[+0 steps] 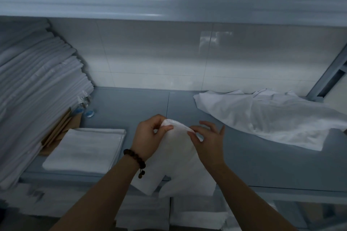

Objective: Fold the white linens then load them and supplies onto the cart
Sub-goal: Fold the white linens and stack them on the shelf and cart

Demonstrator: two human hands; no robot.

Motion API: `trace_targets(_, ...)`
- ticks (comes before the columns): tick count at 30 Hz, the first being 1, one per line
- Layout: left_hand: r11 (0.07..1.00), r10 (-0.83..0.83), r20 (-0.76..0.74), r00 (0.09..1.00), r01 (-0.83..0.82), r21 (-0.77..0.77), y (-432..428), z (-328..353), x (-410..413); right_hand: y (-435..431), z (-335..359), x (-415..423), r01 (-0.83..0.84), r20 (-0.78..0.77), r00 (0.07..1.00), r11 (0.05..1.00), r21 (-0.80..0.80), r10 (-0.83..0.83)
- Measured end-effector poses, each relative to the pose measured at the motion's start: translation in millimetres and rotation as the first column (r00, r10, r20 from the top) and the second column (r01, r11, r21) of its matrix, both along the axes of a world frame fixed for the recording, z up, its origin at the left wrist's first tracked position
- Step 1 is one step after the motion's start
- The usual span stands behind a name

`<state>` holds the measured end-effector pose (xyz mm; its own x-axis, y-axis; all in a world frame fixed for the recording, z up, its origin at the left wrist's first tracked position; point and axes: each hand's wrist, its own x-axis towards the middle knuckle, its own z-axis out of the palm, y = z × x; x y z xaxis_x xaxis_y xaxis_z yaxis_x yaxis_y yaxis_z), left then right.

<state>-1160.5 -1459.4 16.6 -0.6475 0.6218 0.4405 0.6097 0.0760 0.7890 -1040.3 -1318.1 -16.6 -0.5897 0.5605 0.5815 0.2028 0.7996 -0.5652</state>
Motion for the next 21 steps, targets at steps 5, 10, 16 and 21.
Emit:
trace_targets(5,0.991,0.025,-0.055,0.998,-0.032,-0.126,-6,-2,-10,-2,0,-1,-0.002,0.006,1.0,0.996,-0.085,0.002)
trace_targets(10,0.992,-0.028,-0.066,0.997,0.02,-0.126,-2,-3,-7,-8,12,-6,-0.155,0.061,0.985,0.984,-0.091,0.161)
trace_targets(16,0.99,-0.114,-0.105,0.988,0.104,-0.099,8,4,-4,-6,21,-11,-0.172,0.037,0.984,0.983,-0.069,0.175)
trace_targets(21,1.0,-0.013,-0.141,0.99,0.009,-0.029,5,9,-7,0,9,-5,-0.053,0.094,0.994,0.998,-0.029,0.056)
